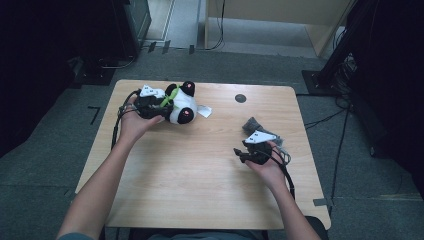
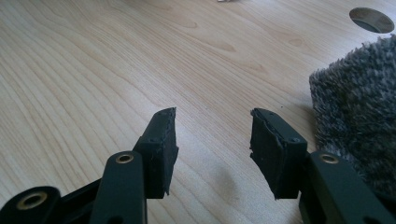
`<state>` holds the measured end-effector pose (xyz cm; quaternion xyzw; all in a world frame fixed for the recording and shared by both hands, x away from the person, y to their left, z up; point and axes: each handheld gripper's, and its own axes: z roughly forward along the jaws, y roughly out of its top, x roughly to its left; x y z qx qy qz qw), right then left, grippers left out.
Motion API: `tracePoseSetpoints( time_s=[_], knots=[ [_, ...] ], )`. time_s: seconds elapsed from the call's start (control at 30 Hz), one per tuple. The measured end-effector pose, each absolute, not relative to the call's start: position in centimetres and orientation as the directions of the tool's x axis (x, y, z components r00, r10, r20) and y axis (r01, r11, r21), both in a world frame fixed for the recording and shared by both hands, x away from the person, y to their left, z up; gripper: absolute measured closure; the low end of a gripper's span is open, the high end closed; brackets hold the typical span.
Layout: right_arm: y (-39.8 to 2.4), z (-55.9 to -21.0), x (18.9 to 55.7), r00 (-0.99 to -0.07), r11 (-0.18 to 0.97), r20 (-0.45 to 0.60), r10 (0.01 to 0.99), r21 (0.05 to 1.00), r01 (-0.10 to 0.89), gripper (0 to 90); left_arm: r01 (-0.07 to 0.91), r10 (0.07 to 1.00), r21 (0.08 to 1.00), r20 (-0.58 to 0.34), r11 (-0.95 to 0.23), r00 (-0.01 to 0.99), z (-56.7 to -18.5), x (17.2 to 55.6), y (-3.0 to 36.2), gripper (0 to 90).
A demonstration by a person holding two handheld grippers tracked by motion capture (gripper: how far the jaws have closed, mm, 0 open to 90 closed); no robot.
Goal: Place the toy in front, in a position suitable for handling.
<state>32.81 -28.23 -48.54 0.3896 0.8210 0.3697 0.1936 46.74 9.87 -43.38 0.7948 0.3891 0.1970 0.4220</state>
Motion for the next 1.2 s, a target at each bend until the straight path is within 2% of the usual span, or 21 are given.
tracePoseSetpoints(
  time_s=[0.3, 0.47, 0.6, 0.93, 1.0, 1.2],
  knots=[
    [-28.2, -48.5, 32.8, -0.621, 0.423, -0.030, 0.783, 0.757, 0.498, 51.6, 0.448, 0.793, 0.827, -0.005, -0.339, 0.609, -44.1, 47.2, 9.6, 48.4],
    [-28.2, -48.5, 32.8, -0.621, 0.426, -0.034, 0.783, 0.757, 0.495, 51.5, 0.451, 0.795, 0.824, 0.000, -0.344, 0.606, -44.2, 47.1, 9.5, 54.6],
    [-28.3, -48.5, 32.9, -0.616, 0.419, -0.033, 0.787, 0.761, 0.495, 51.6, 0.450, 0.802, 0.827, 0.002, -0.337, 0.598, -44.1, 46.9, 9.6, 63.6],
    [-28.5, -48.4, 32.9, -0.608, 0.405, -0.022, 0.794, 0.765, 0.501, 51.8, 0.453, 0.816, 0.840, -0.019, -0.300, 0.577, -43.5, 46.5, 9.8, 73.8],
    [-28.5, -48.4, 32.9, -0.607, 0.404, -0.021, 0.795, 0.765, 0.502, 51.7, 0.457, 0.822, 0.851, -0.054, -0.260, 0.566, -43.1, 46.3, 10.0, 82.2],
    [-28.5, -48.5, 32.9, -0.609, 0.406, -0.021, 0.793, 0.763, 0.503, 51.5, 0.463, 0.822, 0.851, -0.067, -0.249, 0.565, -42.6, 46.5, 10.4, 78.6]
  ],
)
